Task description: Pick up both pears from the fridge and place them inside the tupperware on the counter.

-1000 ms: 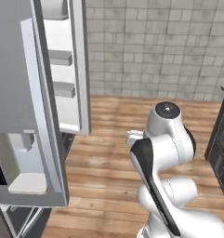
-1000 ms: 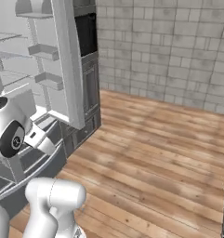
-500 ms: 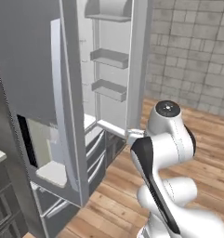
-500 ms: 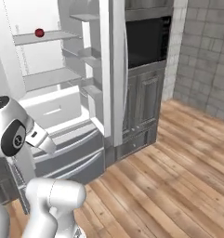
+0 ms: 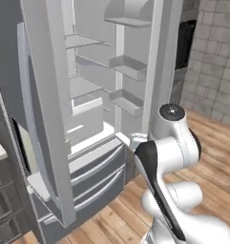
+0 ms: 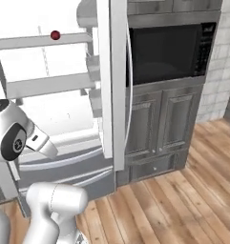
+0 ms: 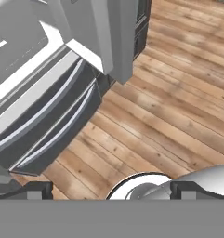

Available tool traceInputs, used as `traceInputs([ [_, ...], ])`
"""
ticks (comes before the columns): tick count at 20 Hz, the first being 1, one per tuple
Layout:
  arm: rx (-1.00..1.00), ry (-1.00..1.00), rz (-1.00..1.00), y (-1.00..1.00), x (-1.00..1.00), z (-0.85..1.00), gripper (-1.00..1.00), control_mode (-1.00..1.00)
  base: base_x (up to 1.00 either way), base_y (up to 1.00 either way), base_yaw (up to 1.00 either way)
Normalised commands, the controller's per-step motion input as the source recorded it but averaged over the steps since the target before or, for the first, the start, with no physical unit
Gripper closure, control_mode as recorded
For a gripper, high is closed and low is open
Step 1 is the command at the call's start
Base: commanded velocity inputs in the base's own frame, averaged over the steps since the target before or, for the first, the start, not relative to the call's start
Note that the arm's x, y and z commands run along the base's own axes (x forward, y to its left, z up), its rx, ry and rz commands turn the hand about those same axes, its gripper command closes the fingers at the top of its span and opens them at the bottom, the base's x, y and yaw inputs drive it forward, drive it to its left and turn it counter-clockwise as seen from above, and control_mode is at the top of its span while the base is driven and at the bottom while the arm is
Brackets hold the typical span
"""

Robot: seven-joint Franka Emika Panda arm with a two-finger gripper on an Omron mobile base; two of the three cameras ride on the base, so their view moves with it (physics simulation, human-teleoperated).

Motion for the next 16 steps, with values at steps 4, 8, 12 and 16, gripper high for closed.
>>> traceInputs([
  [4, 0.00, 0.00, 0.00, 0.00, 0.00, 0.00, -1.00, 1.00, 0.49, -0.44, 0.62],
  [8, 0.00, 0.00, 0.00, 0.00, 0.00, 0.00, -1.00, 1.00, 0.48, -0.39, 0.62],
  [12, 0.00, 0.00, 0.00, 0.00, 0.00, 0.00, -1.00, 1.00, 0.45, -0.44, 0.57],
  [16, 0.00, 0.00, 0.00, 0.00, 0.00, 0.00, -1.00, 1.00, 0.38, -0.46, 0.43],
])
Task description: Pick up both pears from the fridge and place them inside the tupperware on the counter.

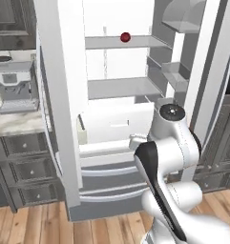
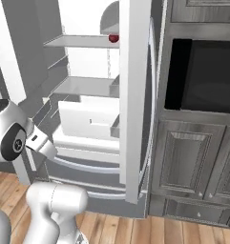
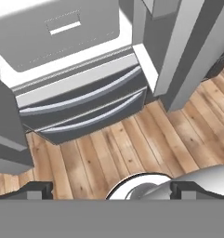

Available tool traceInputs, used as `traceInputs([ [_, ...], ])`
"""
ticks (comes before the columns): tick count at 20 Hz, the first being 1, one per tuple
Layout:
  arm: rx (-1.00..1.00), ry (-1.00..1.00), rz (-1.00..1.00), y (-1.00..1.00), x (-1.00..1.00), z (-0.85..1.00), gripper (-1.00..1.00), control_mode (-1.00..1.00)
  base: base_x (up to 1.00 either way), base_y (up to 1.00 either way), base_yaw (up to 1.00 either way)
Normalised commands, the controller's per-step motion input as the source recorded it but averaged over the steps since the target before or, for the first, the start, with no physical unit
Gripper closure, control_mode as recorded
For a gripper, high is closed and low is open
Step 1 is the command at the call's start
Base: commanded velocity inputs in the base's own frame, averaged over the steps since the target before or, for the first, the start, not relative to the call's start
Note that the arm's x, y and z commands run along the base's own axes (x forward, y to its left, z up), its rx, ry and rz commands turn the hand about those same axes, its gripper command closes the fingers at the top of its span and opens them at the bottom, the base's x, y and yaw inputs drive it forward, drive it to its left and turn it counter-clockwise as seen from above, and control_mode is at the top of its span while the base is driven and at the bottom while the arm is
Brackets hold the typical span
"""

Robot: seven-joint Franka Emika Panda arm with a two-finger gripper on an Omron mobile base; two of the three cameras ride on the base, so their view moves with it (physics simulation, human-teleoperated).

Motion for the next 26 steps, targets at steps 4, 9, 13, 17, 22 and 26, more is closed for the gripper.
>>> traceInputs([
  [4, 0.00, 0.00, 0.00, 0.00, 0.00, 0.00, -1.00, 1.00, 0.07, -0.20, 0.12],
  [9, 0.00, 0.00, 0.00, 0.00, 0.00, 0.00, -1.00, 1.00, 0.36, -0.02, -0.10],
  [13, 0.00, 0.00, 0.00, 0.00, 0.00, 0.00, -1.00, 1.00, 0.59, 0.00, -0.26],
  [17, 0.00, 0.00, 0.00, 0.00, 0.00, 0.00, -1.00, 1.00, 0.42, 0.13, -0.23],
  [22, 0.00, 0.00, 0.00, 0.00, 0.00, 0.00, -1.00, 1.00, 0.37, 0.32, -0.03],
  [26, 0.00, 0.00, 0.00, 0.00, 0.00, 0.00, -1.00, 1.00, 0.47, 0.37, 0.00],
])
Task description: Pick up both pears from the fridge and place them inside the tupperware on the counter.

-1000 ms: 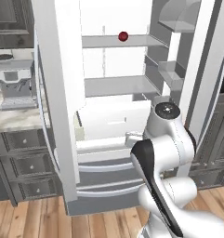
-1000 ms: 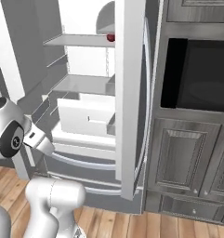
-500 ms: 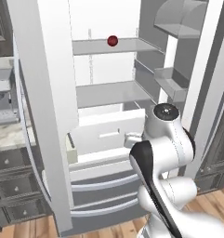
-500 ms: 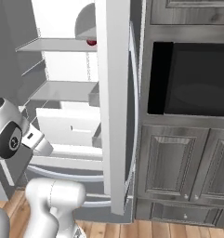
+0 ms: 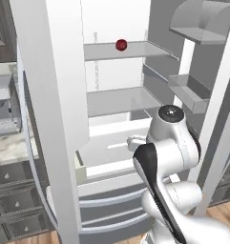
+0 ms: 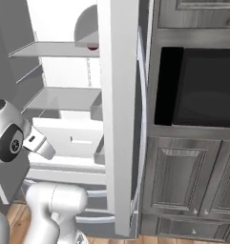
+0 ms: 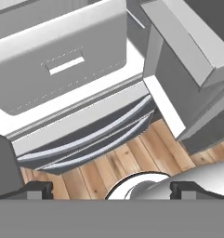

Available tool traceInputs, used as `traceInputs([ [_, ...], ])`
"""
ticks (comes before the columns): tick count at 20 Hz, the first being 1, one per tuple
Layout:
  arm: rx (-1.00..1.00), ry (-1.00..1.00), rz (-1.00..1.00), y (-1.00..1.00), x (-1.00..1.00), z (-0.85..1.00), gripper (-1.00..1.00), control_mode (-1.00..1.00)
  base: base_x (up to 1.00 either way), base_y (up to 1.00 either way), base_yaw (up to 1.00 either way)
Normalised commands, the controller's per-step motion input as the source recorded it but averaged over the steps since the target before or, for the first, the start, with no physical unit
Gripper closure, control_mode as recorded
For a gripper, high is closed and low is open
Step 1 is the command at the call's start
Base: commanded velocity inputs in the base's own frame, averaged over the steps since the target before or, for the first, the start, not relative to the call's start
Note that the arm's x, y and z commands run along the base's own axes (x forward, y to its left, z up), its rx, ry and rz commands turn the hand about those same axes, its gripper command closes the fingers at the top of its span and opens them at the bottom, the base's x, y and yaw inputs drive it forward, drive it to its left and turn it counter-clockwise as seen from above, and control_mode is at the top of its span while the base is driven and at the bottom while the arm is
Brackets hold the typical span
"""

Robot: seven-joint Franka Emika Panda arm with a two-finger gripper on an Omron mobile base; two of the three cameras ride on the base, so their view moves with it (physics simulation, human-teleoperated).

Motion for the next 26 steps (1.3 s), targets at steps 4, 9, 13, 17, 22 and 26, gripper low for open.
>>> traceInputs([
  [4, 0.00, 0.00, 0.00, 0.00, 0.00, 0.00, -1.00, 1.00, 0.52, 0.27, 0.00],
  [9, 0.00, 0.00, 0.00, 0.00, 0.00, 0.00, -1.00, 1.00, 0.52, 0.30, 0.00],
  [13, 0.00, 0.00, 0.00, 0.00, 0.00, 0.00, -1.00, 1.00, 0.49, 0.51, 0.00],
  [17, 0.00, 0.00, 0.00, 0.00, 0.00, 0.00, -1.00, 1.00, 0.43, 0.39, 0.00],
  [22, 0.00, 0.00, 0.00, 0.00, 0.00, 0.00, -1.00, 1.00, 0.63, 0.06, 0.00],
  [26, 0.00, 0.00, 0.00, 0.00, 0.00, 0.00, -1.00, 1.00, 0.62, 0.07, 0.00],
])
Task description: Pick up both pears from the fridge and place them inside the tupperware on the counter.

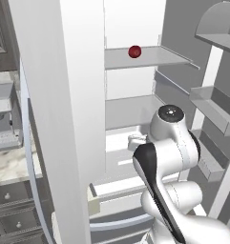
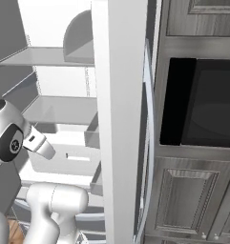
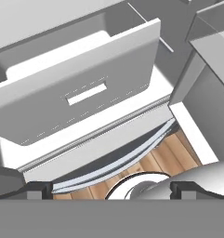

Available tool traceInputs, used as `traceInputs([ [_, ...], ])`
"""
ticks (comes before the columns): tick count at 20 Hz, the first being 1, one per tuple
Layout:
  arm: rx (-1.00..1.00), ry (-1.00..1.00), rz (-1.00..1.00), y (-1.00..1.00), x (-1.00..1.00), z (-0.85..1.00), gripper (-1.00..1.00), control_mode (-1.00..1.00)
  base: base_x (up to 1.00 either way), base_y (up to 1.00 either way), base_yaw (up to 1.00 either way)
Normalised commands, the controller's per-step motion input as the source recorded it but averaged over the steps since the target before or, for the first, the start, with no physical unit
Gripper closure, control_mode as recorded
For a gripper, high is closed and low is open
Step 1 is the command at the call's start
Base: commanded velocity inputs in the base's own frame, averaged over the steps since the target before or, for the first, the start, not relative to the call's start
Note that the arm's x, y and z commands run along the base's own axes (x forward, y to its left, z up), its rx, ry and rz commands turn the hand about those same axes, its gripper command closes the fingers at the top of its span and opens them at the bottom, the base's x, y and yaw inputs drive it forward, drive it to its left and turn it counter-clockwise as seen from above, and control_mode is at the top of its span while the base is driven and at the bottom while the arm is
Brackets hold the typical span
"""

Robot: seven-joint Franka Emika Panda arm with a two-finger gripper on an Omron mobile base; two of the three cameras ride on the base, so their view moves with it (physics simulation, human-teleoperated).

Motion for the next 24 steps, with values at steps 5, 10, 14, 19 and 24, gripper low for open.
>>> traceInputs([
  [5, 0.00, 0.00, 0.00, 0.00, 0.06, 0.04, -1.00, -1.00, 0.38, 0.02, 0.00],
  [10, 0.00, 0.00, 0.00, -0.03, 0.18, 0.54, -1.00, -1.00, 0.00, 0.00, 0.00],
  [14, 0.00, 0.00, 0.00, 0.00, 0.25, 0.79, -1.00, -1.00, 0.00, 0.00, 0.00],
  [19, 0.03, 0.00, 0.05, -0.07, 0.57, 0.71, -1.00, -1.00, 0.00, 0.00, 0.00],
  [24, 0.07, 0.00, 0.15, -0.19, 0.86, 0.41, -1.00, -1.00, 0.00, 0.00, 0.00],
])
